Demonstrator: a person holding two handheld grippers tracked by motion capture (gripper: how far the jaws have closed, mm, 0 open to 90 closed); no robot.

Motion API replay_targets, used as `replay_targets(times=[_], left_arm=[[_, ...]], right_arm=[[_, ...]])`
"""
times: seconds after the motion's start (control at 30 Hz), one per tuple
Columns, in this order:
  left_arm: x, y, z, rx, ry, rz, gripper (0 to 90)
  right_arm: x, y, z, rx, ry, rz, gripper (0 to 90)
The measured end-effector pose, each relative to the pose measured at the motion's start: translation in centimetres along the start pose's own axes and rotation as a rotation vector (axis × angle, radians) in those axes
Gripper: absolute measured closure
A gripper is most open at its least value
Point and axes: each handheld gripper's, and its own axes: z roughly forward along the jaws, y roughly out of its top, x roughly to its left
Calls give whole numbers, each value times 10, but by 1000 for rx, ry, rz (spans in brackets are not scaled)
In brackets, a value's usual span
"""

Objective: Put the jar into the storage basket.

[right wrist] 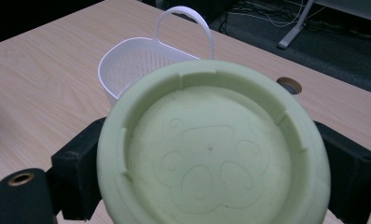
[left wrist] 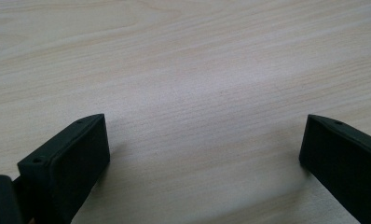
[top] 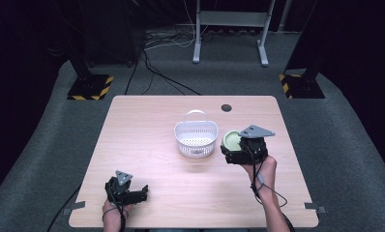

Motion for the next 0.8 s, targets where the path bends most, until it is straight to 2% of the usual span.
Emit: replay_targets(times=[0.8], left_arm=[[0,0,0,-1,0,-2,12]], right_arm=[[6,28,31,-5,36,-4,107]])
